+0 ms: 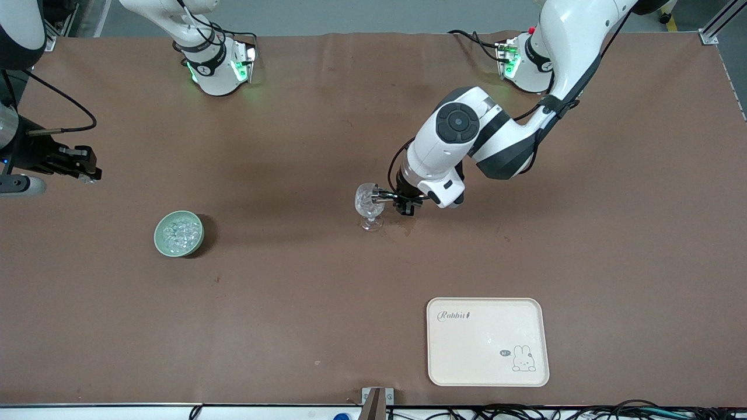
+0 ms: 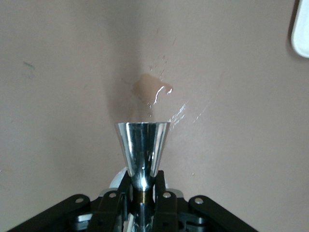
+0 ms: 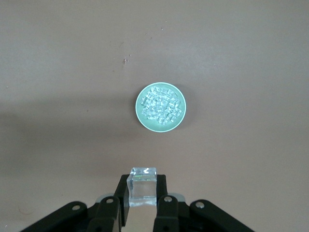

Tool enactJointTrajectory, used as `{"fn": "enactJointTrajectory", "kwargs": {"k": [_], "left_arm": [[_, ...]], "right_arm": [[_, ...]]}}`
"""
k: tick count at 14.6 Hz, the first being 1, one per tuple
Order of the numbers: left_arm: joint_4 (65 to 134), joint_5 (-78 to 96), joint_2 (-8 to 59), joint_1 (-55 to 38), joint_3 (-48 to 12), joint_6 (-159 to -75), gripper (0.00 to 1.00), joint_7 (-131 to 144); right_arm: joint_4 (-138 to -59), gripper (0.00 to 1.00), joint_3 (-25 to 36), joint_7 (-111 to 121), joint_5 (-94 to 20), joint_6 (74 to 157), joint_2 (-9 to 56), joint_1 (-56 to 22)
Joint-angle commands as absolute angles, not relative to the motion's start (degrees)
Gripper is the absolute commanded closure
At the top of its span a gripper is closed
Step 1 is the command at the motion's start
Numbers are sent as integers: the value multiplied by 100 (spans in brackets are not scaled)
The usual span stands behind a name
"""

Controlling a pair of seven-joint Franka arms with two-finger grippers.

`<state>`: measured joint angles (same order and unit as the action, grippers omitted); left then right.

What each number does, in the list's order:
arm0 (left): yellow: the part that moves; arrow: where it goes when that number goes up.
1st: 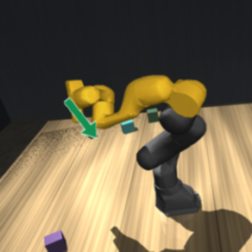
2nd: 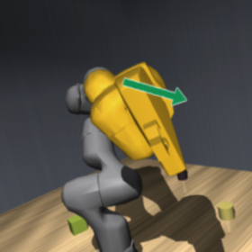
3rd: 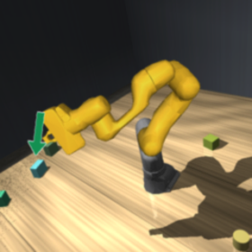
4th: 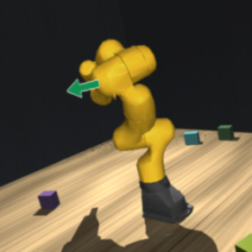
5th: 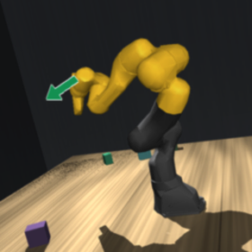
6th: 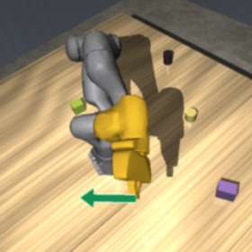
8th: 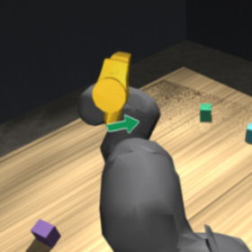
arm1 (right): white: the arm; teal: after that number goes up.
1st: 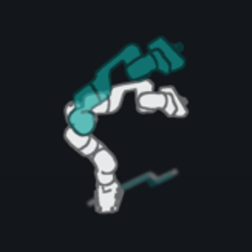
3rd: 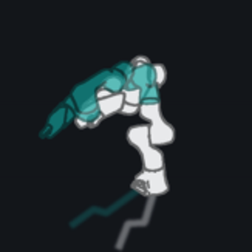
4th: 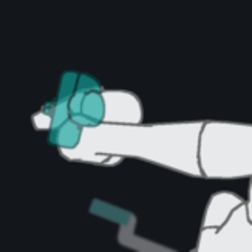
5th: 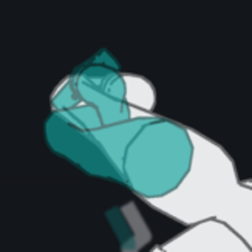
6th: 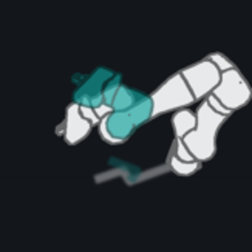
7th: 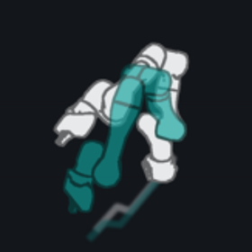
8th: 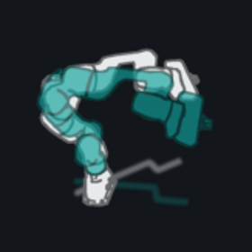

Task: Pour wine and add ice with both arms
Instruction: 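Tilt the jigger over the wine glass with the left gripper to pour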

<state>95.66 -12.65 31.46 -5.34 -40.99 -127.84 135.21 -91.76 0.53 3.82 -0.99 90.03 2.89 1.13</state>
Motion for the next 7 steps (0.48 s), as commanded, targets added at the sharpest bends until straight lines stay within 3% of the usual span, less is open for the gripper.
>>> {"fn": "enactJointTrajectory", "kwargs": {"k": [1, 7], "left_arm": [[9440, -1468, 3085, -650, -4069, -12586, 100, 13746], [9404, -1634, 3085, -747, -4061, -12490, 100, 13808]], "right_arm": [[-9290, 98, 18, 334, -18, 9009, 176, 167], [-9290, 98, 18, 360, -18, 9009, 176, 211]]}}
